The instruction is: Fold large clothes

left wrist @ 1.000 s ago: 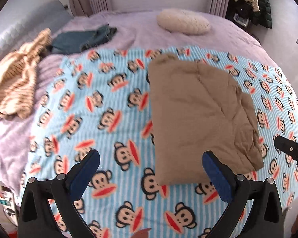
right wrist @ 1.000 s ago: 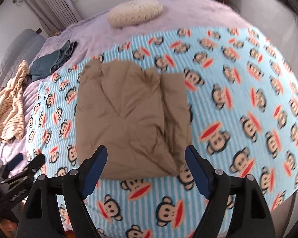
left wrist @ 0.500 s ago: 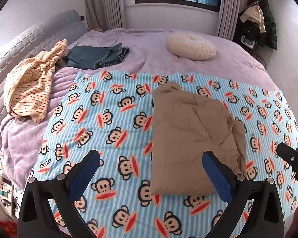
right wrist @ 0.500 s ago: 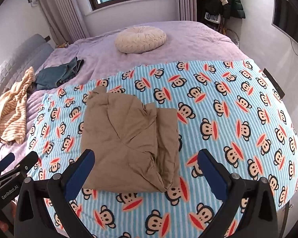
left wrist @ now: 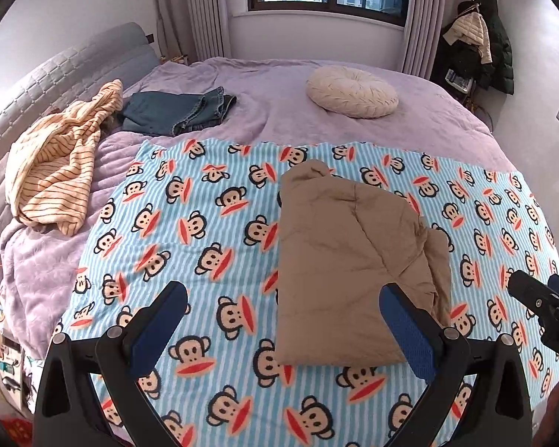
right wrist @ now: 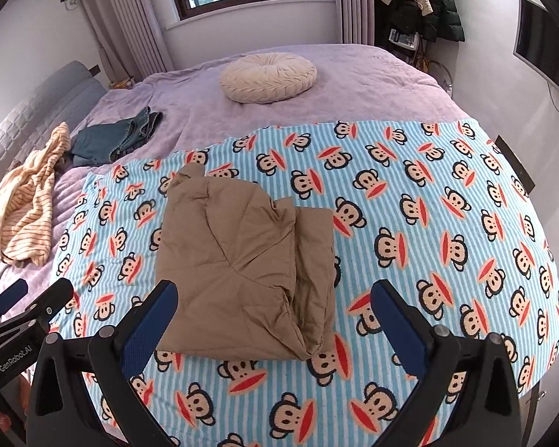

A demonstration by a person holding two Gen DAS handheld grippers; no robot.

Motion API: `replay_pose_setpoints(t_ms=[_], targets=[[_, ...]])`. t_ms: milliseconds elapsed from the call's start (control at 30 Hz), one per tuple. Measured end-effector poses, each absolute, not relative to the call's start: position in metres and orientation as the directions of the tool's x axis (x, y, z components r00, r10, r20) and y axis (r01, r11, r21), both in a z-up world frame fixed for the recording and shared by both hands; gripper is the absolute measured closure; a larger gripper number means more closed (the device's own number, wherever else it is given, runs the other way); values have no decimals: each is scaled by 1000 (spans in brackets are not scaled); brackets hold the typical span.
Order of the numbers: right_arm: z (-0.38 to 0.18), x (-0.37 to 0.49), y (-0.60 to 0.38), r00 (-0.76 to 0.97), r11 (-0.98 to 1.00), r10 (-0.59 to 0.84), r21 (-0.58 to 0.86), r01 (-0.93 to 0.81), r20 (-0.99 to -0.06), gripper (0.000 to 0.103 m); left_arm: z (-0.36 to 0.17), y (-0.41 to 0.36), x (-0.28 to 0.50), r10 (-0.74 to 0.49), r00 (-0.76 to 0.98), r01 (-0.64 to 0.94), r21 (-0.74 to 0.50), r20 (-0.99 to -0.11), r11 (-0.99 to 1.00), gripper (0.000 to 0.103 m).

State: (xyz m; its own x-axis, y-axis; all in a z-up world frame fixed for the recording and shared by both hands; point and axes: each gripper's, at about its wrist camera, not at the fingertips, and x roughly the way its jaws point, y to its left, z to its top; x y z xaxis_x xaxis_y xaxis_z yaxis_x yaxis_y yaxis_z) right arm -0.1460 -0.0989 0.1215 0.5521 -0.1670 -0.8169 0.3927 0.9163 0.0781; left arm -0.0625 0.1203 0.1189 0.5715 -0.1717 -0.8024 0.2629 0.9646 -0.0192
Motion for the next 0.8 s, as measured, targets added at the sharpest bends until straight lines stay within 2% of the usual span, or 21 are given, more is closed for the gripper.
replay_pose_setpoints(t_ms=[800], targets=[[121,-147,-103,553,920,-162,78,385,-817,0,119,118,-63,-172,566,267,-17,-806,963,0]])
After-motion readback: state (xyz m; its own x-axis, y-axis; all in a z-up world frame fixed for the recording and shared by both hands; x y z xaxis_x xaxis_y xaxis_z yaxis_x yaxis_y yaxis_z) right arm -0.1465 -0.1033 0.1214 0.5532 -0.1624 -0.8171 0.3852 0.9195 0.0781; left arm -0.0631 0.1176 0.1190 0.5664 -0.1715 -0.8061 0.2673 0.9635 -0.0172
